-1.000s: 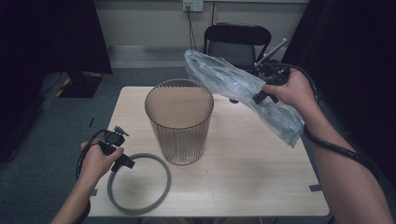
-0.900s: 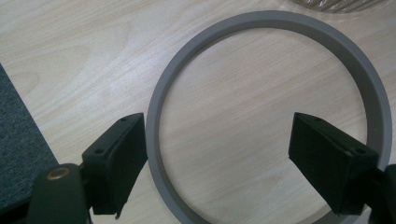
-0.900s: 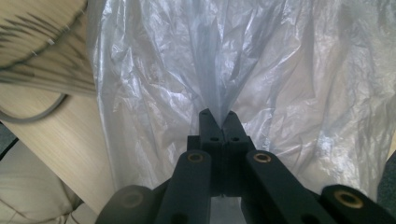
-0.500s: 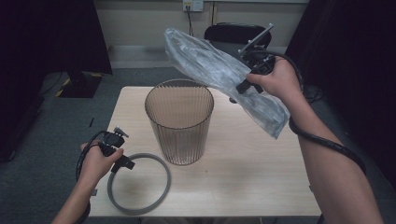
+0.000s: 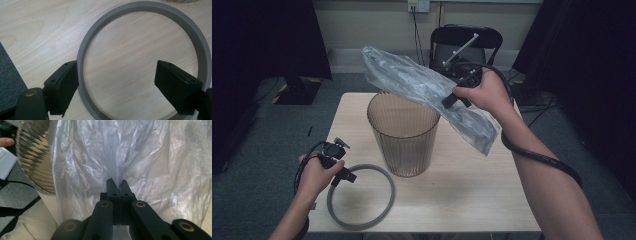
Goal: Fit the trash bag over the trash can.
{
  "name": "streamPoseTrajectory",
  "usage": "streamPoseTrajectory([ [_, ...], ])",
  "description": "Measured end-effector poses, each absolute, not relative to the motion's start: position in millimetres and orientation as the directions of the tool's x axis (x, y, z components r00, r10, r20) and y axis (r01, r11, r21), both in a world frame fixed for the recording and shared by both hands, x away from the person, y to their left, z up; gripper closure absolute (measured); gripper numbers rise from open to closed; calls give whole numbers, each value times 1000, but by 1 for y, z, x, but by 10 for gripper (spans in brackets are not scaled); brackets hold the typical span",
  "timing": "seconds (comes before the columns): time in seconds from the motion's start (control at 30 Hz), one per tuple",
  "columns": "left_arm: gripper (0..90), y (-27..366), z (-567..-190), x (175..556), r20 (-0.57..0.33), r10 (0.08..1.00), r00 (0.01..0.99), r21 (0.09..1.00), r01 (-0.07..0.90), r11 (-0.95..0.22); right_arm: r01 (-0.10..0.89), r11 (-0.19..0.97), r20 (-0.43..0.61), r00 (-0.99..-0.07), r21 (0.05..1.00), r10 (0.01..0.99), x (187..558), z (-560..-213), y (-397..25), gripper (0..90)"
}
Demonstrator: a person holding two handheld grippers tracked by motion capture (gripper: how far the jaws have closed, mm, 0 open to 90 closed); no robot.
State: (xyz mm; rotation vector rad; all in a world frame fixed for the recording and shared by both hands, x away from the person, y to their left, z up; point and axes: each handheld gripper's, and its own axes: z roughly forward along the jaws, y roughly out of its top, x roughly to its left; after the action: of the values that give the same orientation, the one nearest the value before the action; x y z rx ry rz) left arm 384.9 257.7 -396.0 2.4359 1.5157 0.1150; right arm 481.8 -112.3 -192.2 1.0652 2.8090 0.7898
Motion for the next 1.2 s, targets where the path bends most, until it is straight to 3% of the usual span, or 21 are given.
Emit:
streamPoseTrajectory([
  [0.63,191,261,-404,384,-88,887,454,260,870,-419,578,681,177,-805,450,566,486,-219,-52,900],
  [1.2,193,265,-411,382,-96,894,438,253,879,-404,533,680,196,-837,503,511,484,-220,-8,900],
])
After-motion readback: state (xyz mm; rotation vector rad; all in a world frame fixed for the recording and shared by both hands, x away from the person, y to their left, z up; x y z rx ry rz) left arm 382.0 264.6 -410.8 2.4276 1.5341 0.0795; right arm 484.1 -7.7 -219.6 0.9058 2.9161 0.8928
